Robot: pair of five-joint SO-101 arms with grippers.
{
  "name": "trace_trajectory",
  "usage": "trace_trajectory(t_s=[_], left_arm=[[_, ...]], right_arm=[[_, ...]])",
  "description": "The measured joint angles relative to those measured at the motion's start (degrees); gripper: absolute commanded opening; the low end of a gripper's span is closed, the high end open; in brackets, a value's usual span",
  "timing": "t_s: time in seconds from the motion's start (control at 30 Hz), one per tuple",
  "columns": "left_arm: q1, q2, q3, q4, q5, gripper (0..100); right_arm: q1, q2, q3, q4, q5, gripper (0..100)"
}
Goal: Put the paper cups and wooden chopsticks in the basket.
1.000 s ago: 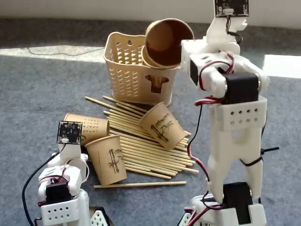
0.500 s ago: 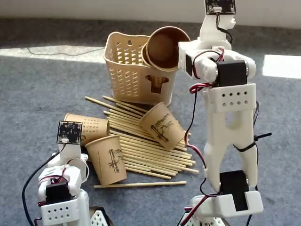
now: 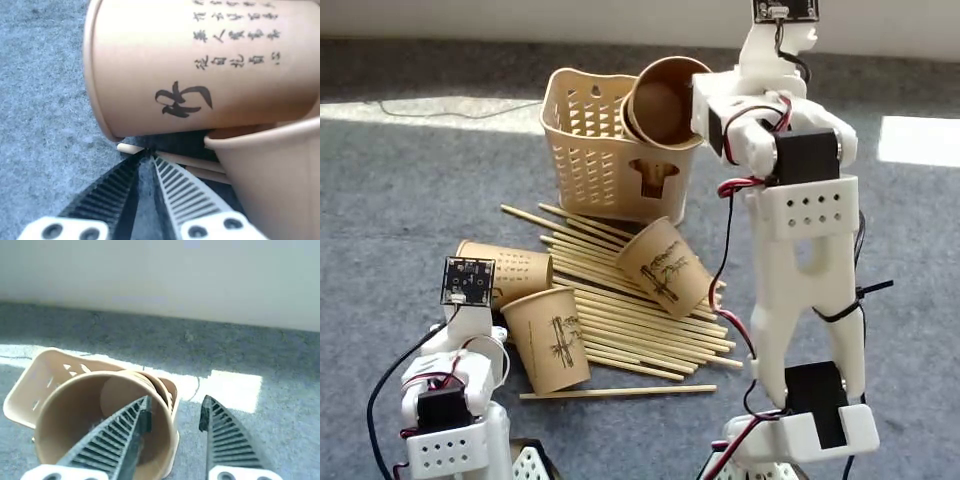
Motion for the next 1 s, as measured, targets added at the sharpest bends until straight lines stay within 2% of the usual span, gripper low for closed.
trace_trajectory(t_s=[0.43,1.0], left_arm=[[0.00,0.00,0.00,0.00,0.00,2],[0.00,0.00,0.00,0.00,0.00,2]], right_arm=[[-1.32,-0.09,7.12,-15.38,0.00,16.6],[-1.41,0.00,8.97,-16.70,0.09,16.6]])
